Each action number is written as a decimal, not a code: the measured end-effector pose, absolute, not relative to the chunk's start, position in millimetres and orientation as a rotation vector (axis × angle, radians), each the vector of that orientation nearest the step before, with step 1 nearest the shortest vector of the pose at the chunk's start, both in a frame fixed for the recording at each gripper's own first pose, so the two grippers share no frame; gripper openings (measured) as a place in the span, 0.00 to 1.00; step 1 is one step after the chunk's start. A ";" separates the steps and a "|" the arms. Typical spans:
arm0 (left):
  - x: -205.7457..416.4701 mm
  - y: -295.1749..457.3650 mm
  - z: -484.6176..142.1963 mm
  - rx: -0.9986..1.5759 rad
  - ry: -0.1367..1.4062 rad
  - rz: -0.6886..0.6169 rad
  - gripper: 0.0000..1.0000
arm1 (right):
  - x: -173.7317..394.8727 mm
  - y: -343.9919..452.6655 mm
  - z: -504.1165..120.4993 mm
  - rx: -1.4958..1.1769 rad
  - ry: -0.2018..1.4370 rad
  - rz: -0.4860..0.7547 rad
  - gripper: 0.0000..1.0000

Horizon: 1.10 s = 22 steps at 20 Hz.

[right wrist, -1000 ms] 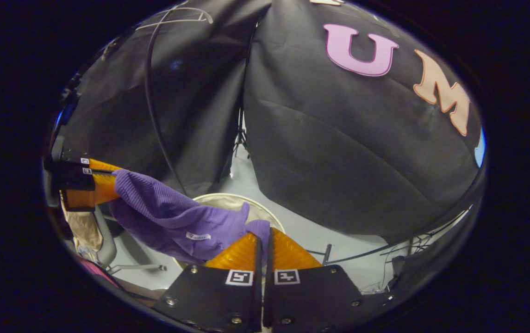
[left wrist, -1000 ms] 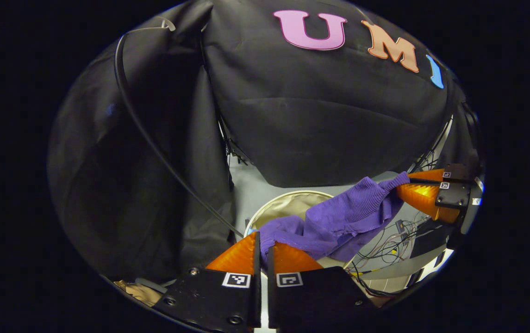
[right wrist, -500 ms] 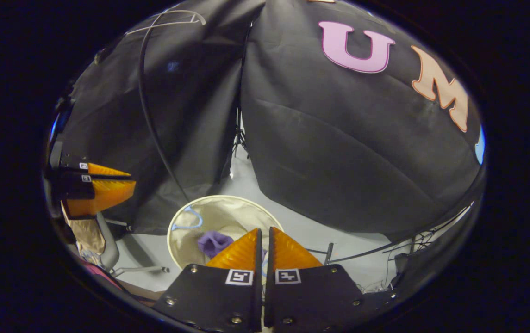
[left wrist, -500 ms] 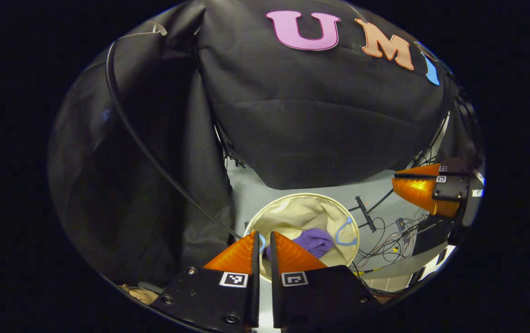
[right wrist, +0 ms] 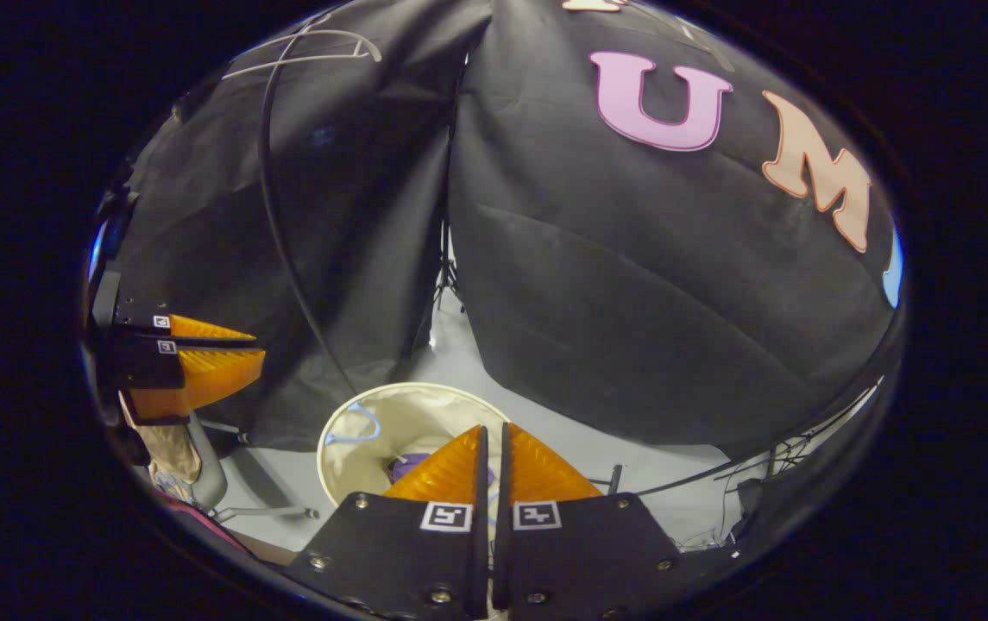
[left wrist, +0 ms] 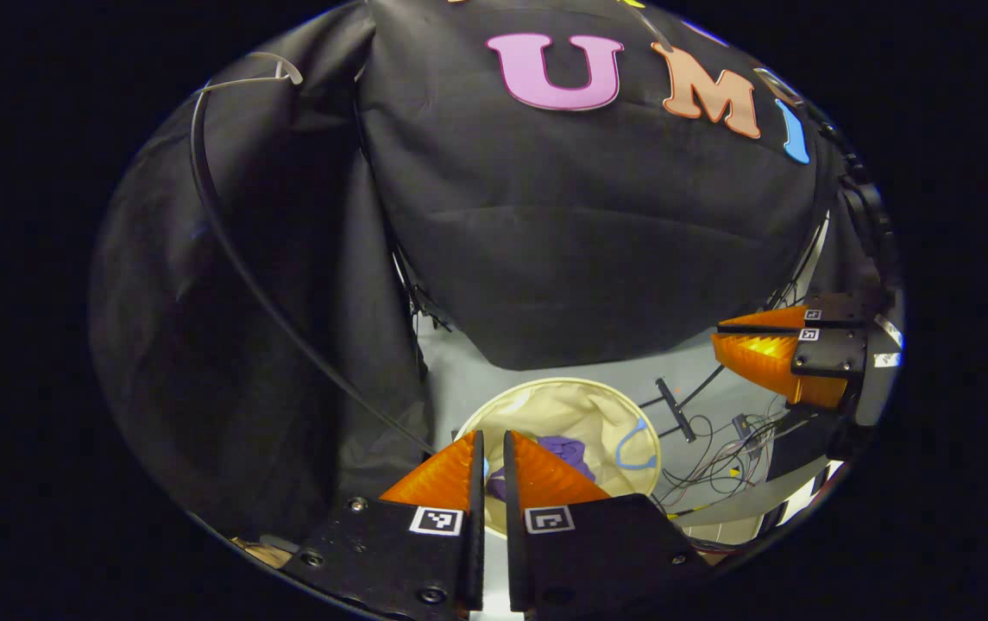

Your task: Grasp the clothes on the hanger with both hands and then place them into the laundry hamper below.

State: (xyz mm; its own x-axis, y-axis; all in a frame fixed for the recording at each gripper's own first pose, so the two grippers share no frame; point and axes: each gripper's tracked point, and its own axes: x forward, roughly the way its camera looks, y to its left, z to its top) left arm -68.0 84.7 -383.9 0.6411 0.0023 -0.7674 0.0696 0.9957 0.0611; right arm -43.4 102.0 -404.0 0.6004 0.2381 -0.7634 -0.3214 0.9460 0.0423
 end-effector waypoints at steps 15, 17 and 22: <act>13.5 35.1 -153.9 0.020 0.303 -0.091 0.12 | 32.1 52.8 -194.2 -0.049 0.402 0.154 0.04; 14.1 21.4 -120.1 0.009 0.235 -0.118 0.12 | 37.6 44.2 -158.8 -0.034 0.340 0.127 0.05; 22.6 -7.2 -59.1 -0.027 0.117 -0.199 0.11 | 46.7 11.0 -78.5 -0.021 0.189 0.055 0.04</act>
